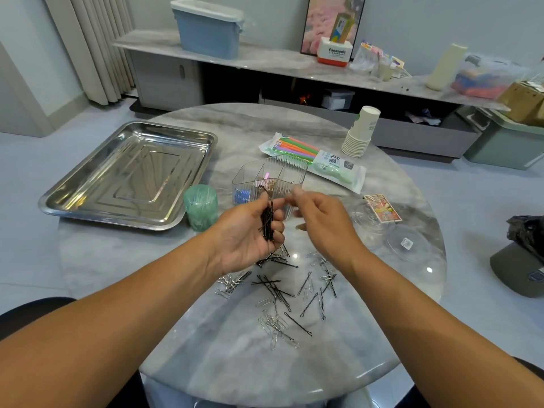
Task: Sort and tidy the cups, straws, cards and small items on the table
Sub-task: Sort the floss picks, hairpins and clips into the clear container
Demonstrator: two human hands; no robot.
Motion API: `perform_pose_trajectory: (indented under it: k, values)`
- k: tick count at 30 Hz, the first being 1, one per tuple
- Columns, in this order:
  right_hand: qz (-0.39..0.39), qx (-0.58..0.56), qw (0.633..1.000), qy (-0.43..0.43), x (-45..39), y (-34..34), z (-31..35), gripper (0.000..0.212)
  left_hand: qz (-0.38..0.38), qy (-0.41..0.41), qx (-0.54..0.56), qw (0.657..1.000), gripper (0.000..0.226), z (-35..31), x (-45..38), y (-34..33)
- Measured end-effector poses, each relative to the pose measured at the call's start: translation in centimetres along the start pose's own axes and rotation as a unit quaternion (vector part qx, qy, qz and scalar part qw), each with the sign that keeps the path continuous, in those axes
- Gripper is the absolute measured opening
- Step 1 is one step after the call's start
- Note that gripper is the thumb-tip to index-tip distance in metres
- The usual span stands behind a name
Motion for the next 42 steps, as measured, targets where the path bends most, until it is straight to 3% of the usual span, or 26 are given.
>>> perform_pose_trajectory:
  k: [3,6,11,15,17,22,26,29,34,39,42]
  values:
    - [0.065,0.008,0.997,-0.035,0.1,-1.0,-0.4,0.037,0.014,0.012,-0.031,0.999,0.065,0.1,-0.1,0.1]
    - [0.116,0.03,0.992,-0.025,0.3,-2.4,-0.3,0.04,-0.01,0.025,-0.073,0.997,0.058,0.3,-0.1,0.4]
    - [-0.039,-0.022,0.996,-0.078,-0.7,2.6,-0.8,0.023,-0.052,0.018,-0.117,0.992,0.027,-2.3,-0.5,0.2]
    - [-0.033,0.003,0.986,-0.164,-1.3,5.1,-2.3,0.03,-0.069,0.018,-0.112,0.991,0.019,-7.0,-2.7,-1.6]
    - [-0.005,0.018,0.983,-0.181,-1.3,5.2,-2.4,0.028,-0.093,0.026,-0.189,0.977,0.019,-9.1,-4.6,-2.8]
    - [0.061,0.134,0.974,-0.172,-1.2,5.3,-1.1,0.022,-0.157,0.1,-0.461,0.868,0.023,-11.4,-9.8,-4.5]
    - [0.076,0.203,0.961,-0.172,-1.5,6.6,-0.3,0.027,-0.199,0.168,-0.581,0.771,0.032,-10.8,-12.6,-4.2]
    - [0.075,0.222,0.956,-0.178,-1.8,7.1,-0.1,0.03,-0.215,0.175,-0.641,0.715,0.03,-10.5,-14.1,-4.3]
    - [0.087,0.248,0.945,-0.195,-2.1,7.4,-1.0,0.03,-0.214,0.201,-0.693,0.659,0.037,-9.9,-14.4,-5.0]
    - [0.135,0.325,0.911,-0.214,-2.6,7.0,-2.8,0.027,-0.153,0.159,-0.699,0.68,0.026,-9.0,-14.0,-5.3]
    - [0.2,0.368,0.885,-0.204,-1.9,5.5,-4.2,0.033,-0.074,0.125,-0.8,0.582,0.019,-8.3,-12.3,-5.9]
Point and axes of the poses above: each hand's wrist, its own x-axis away from the middle knuckle, its own y-axis out of the back of the hand, z = x × y, the point moved 8 cm from there along -x, towards the middle knuckle, and after that the axes turned 8 degrees about z, right-handed, at the moved point
